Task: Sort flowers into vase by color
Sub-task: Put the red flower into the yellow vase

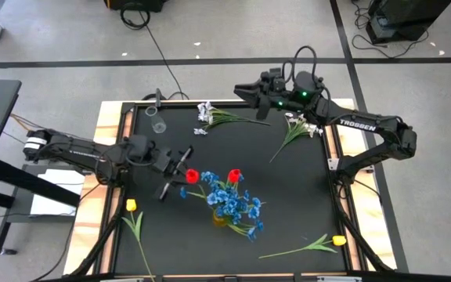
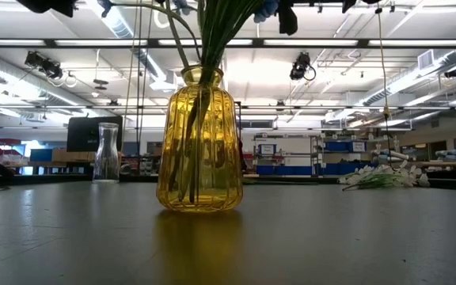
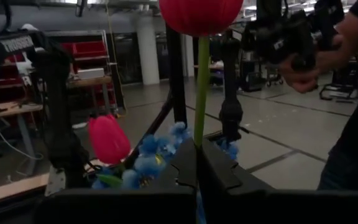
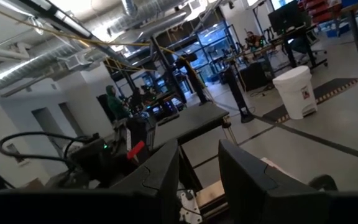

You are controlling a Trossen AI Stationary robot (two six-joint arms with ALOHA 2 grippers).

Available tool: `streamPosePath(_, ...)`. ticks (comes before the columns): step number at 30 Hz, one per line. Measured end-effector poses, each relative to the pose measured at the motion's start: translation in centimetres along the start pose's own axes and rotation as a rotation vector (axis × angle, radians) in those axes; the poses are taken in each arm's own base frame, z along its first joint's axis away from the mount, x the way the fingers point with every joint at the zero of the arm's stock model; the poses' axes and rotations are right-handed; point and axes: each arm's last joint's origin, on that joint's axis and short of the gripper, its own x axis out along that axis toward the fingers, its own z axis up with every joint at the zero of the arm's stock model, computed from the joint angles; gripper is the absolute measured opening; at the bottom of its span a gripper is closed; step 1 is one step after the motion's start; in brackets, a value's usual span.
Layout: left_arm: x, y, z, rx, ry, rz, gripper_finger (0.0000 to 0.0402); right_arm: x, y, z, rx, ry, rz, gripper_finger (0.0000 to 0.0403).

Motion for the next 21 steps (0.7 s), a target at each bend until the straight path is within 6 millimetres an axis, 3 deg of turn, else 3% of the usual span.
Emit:
streamPosePath(8, 0.5, -1.2, 0.2, -0.015, -0.012, -0.056, 0.0052, 0.2, 0.8, -0.4, -0.014, 0.011, 0.021, 0.0123)
streamPosePath(12, 1.2, -1.2, -0.8, -0.032, 0.03, -0.047, 0.0073, 0.2, 1.0, -0.5, -0.012, 0.013, 0.027, 0.0123)
streamPosePath(17, 1.7, -0.9, -1.5, -0.039, 0.052, -0.015, 0.0086, 0.3, 1.5, -0.8, -0.01, 0.02, 0.041, 0.0123)
streamPosePath(21, 1.8, -0.8, -0.9, -0.053, -0.007, 0.011, 0.0087, 0.3, 1.7, -0.9, -0.009, 0.023, 0.046, 0.0123)
